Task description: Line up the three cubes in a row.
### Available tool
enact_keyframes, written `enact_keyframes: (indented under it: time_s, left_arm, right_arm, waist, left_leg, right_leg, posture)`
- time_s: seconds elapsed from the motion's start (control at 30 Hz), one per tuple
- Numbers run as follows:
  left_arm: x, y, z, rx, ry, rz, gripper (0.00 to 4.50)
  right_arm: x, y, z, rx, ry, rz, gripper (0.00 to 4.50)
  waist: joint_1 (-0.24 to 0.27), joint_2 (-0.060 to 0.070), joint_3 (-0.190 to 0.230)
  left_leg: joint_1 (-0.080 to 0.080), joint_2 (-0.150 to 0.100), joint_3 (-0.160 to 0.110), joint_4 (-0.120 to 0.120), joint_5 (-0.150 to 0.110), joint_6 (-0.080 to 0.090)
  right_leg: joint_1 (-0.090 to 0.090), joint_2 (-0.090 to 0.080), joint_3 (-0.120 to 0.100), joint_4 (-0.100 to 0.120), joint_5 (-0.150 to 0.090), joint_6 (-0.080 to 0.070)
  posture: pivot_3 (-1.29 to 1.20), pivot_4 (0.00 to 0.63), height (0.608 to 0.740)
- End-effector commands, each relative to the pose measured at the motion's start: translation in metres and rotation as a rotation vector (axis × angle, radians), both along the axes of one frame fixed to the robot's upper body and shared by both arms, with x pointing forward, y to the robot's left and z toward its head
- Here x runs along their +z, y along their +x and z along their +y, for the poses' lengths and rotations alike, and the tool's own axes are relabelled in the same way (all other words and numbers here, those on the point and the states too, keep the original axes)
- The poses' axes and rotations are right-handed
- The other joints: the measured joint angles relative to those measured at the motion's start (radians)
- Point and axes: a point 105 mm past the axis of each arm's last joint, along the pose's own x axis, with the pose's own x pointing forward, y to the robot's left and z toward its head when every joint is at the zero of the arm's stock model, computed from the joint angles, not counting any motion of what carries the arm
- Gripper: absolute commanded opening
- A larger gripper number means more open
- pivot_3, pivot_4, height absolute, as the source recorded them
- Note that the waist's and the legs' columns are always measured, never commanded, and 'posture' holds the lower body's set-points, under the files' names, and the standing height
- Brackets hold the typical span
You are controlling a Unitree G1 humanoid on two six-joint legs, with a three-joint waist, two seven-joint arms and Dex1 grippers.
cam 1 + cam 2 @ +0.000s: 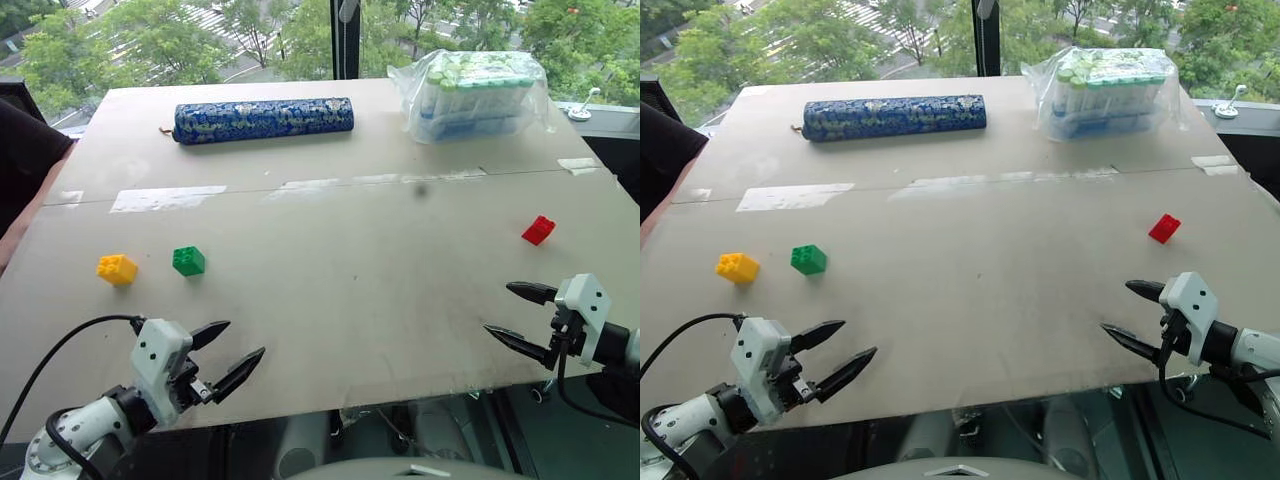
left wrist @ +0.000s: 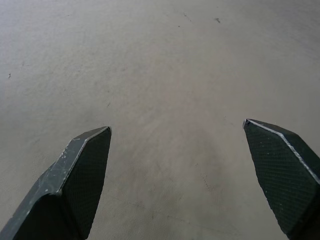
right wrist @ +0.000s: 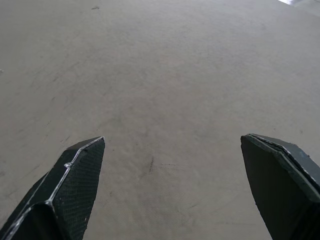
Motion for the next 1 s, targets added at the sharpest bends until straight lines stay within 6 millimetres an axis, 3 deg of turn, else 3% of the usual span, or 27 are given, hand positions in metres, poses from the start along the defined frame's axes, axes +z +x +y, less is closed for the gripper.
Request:
enact_keyframes:
  time_s: [0.03, 0.13, 0.3, 0.43, 0.57, 0.73, 0.97, 1.0]
  left_arm:
    - [0.014, 0.012, -0.006, 0.007, -0.034, -0.07, 4.31]
    - [0.036, 0.034, -0.031, -0.012, -0.15, -0.13, 4.31]
    - [0.057, 0.037, -0.062, -0.213, -0.137, -0.161, 4.31]
    - [0.07, 0.041, -0.079, -0.358, -0.044, -0.184, 4.31]
    - [0.085, 0.046, -0.091, -0.43, -0.031, -0.211, 4.31]
    - [0.089, 0.047, -0.099, -0.496, -0.001, -0.226, 4.31]
    - [0.091, 0.043, -0.103, -0.529, -0.026, -0.227, 4.31]
    - [0.091, 0.043, -0.103, -0.529, -0.023, -0.229, 4.43]
  right_arm:
    - [0.014, 0.011, -0.001, -0.096, 0.028, -0.099, 4.46]
    - [0.028, 0.04, -0.012, -0.376, 0.016, -0.196, 4.46]
    - [0.042, 0.07, -0.034, -0.664, -0.025, -0.182, 4.46]
    - [0.056, 0.088, -0.067, -1.02, -0.059, -0.185, 4.46]
    - [0.06, 0.1, -0.065, -1.148, 0.03, -0.117, 4.46]
    - [0.049, 0.114, -0.064, -1.343, 0.163, 0.023, 4.46]
    - [0.042, 0.131, -0.059, -1.372, 0.204, 0.058, 4.46]
    - [0.039, 0.134, -0.06, -1.384, 0.21, 0.069, 4.24]
  waist:
    - [0.002, 0.0, 0.0]
    - [0.008, 0.0, 0.0]
    - [0.003, 0.0, -0.001]
    - [0.003, 0.001, 0.0]
    - [0.004, 0.001, -0.001]
    - [-0.001, 0.002, 0.0]
    - [0.001, 0.002, 0.0]
    - [0.0, 0.002, 0.0]
  left_leg:
    - [0.0, 0.0, 0.0, 0.0, 0.0, 0.0]
    - [0.0, 0.0, -0.003, 0.0, -0.001, -0.001]
    - [0.0, 0.0, 0.0, 0.003, 0.0, -0.001]
    - [0.002, 0.0, 0.002, 0.005, 0.0, -0.001]
    - [0.001, 0.0, 0.001, 0.008, 0.0, -0.001]
    - [0.001, 0.0, 0.002, 0.009, 0.002, -0.004]
    - [0.001, 0.0, 0.002, 0.009, 0.005, -0.001]
    - [0.001, 0.0, 0.002, 0.01, 0.005, -0.001]
  right_leg:
    - [0.0, 0.0, 0.0, 0.0, 0.0, 0.0]
    - [0.0, 0.0, -0.004, 0.002, 0.0, -0.001]
    - [0.001, 0.0, -0.005, 0.003, 0.001, -0.002]
    - [0.0, 0.001, -0.007, 0.009, 0.002, -0.002]
    - [-0.001, 0.004, -0.008, 0.014, 0.002, -0.002]
    - [0.0, 0.008, -0.005, 0.017, 0.002, -0.002]
    - [0.0, 0.009, -0.004, 0.017, 0.002, -0.002]
    - [0.0, 0.009, -0.003, 0.017, 0.002, -0.002]
  posture:
    - [0.0, 0.15, 0.74]
    - [0.0, 0.15, 0.74]
    - [0.0, 0.15, 0.74]
    - [0.0, 0.15, 0.74]
    - [0.0, 0.15, 0.74]
    - [0.0, 0.15, 0.74]
    - [0.0, 0.15, 0.74]
    - [0.0, 0.15, 0.74]
